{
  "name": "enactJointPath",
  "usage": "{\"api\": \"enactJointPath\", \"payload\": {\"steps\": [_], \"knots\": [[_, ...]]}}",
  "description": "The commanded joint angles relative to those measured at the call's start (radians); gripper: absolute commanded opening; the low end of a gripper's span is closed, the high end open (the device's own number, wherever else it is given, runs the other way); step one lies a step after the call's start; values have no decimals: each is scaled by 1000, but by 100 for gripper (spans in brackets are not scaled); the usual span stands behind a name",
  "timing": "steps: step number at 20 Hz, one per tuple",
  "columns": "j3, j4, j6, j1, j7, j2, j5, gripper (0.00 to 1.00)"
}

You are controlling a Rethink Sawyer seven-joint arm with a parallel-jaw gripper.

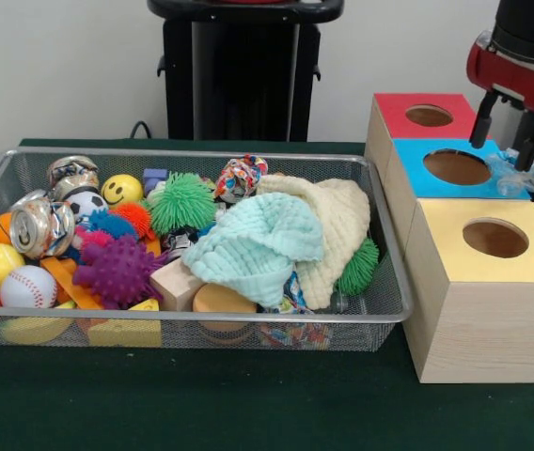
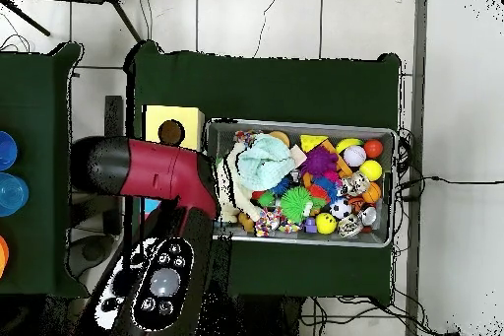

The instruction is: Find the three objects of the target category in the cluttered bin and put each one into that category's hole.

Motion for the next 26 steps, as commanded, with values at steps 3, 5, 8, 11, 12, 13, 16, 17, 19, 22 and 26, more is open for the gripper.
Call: {"api": "enactJointPath", "payload": {"steps": [3, 5, 8, 11, 12, 13, 16, 17, 19, 22, 26], "knots": [[59, -21, -25, -7, 225, 65, 28, 100], [69, -4, -55, -12, 211, 55, 36, 100], [70, 15, -72, -17, 215, 41, 53, 100], [69, 25, -91, -26, 199, 52, 47, 100], [73, 30, -100, -30, 194, 53, 49, 100], [77, 35, -109, -33, 190, 54, 52, 100], [75, 32, -101, -35, 192, 55, 52, 100], [75, 32, -100, -36, 189, 55, 52, 100], [78, 34, -108, -40, 180, 56, 50, 100], [78, 35, -110, -41, 176, 56, 47, 100], [76, 35, -111, -38, 178, 56, 45, 100]]}}
